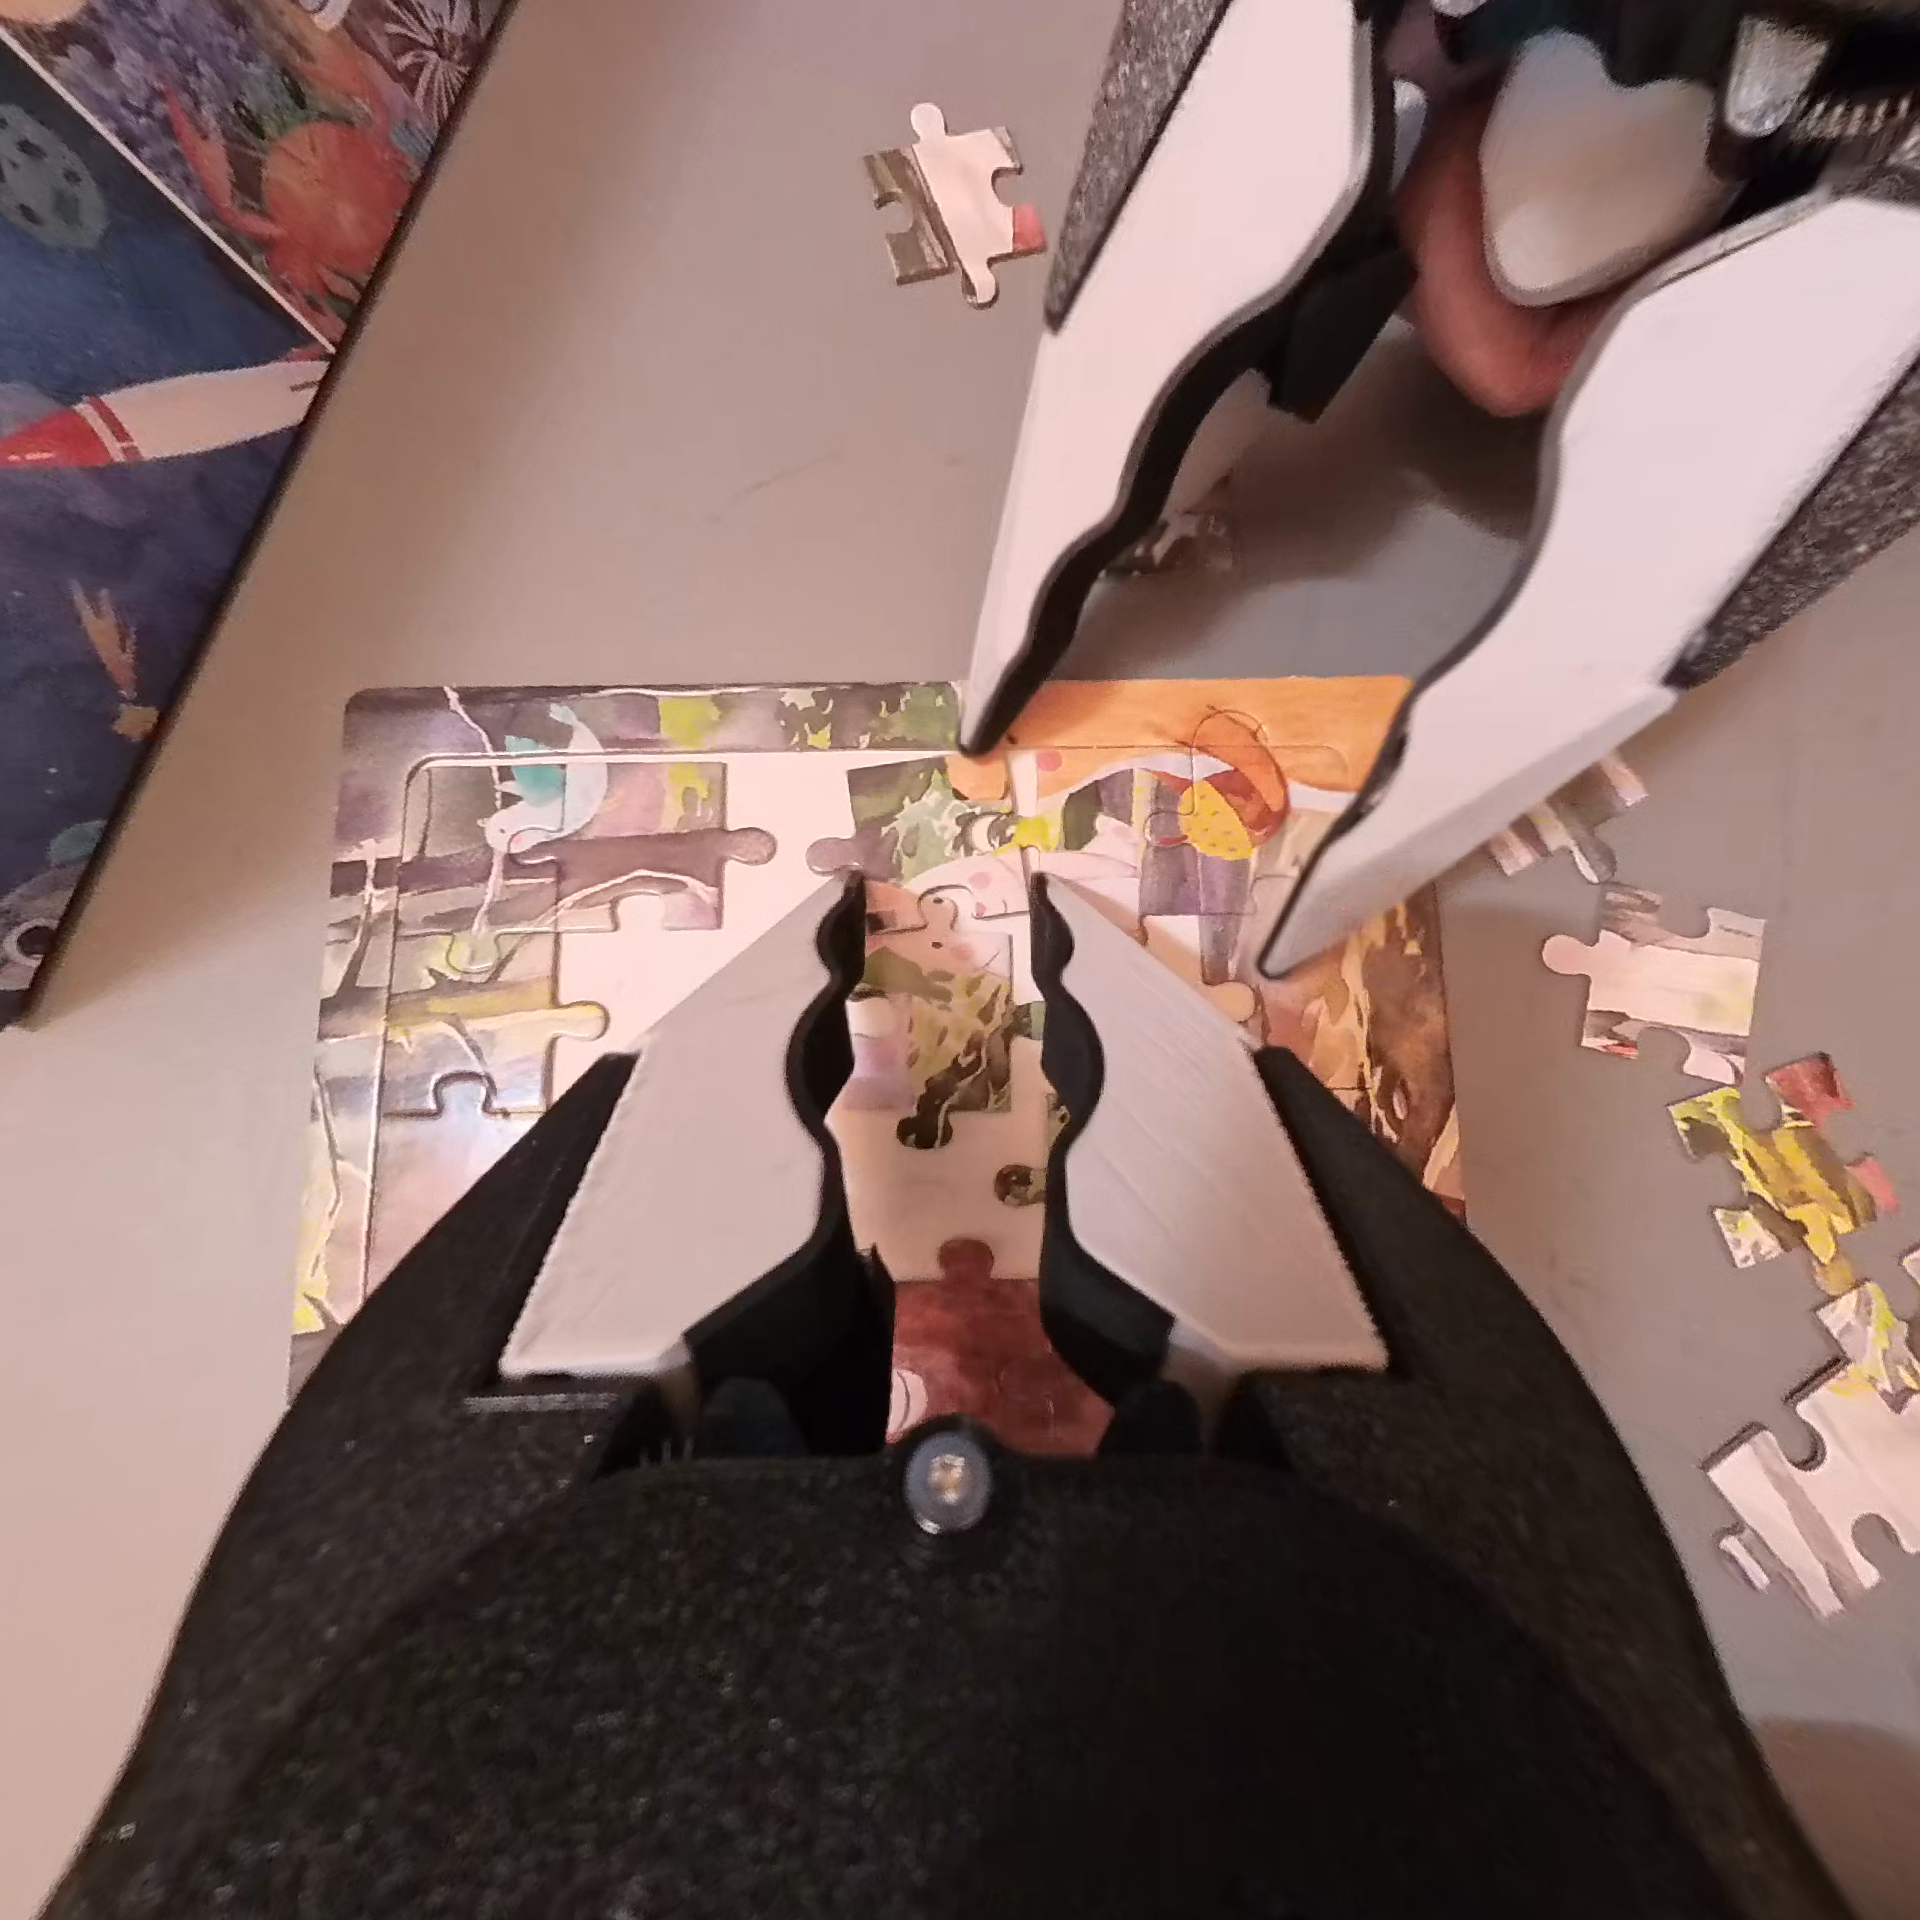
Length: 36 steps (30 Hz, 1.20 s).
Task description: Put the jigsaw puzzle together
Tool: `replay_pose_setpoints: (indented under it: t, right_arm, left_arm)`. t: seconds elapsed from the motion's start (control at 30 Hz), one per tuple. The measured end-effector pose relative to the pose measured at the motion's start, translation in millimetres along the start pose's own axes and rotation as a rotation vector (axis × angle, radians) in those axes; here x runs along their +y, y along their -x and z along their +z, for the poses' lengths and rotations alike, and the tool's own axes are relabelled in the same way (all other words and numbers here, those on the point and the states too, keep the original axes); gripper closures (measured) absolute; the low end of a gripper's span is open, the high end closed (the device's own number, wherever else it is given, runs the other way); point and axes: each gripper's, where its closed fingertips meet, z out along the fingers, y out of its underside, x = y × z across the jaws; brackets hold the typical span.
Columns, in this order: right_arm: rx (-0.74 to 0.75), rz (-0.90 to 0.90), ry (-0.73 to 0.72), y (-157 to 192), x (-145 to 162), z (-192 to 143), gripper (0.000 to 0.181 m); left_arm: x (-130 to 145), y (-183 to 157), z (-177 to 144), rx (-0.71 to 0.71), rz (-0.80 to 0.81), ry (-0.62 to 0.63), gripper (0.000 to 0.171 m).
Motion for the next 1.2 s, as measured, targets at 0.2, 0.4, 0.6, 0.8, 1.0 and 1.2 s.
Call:
replay_pose_setpoints:
  t: [0.2, 0.4, 0.6, 0.8, 1.0, 1.2]
  right_arm:
    - [0.005, -0.038, 0.028, 6.5, 2.7, 0.5, 0.113]
    - [0.012, -0.057, 0.043, 12.3, 6.2, -0.5, 0.118]
    - [0.046, -0.062, 0.022, 5.0, 1.3, 2.2, 0.112]
    - [0.024, -0.042, 0.011, 7.2, 4.0, 1.8, 0.109]
    - [0.034, -0.056, 0.023, 7.2, 4.5, 1.6, 0.11]
    - [0.034, -0.054, 0.038, 9.4, 5.8, 0.6, 0.109]
  left_arm:
    - [0.0, -1.6, 0.0, 0.019, -0.004, -0.01, 0.141]
    - [-1.2, -3.4, 1.1, 0.029, -0.001, -0.013, 0.141]
    - [-0.9, -3.2, 1.3, 0.036, -0.005, -0.02, 0.14]
    - [-4.7, -2.7, -3.8, 0.038, -0.009, -0.039, 0.14]
    - [-5.3, 1.3, -7.1, 0.018, -0.017, -0.035, 0.15]
    - [-4.3, 1.1, 2.0, 0.005, -0.006, -0.018, 0.153]
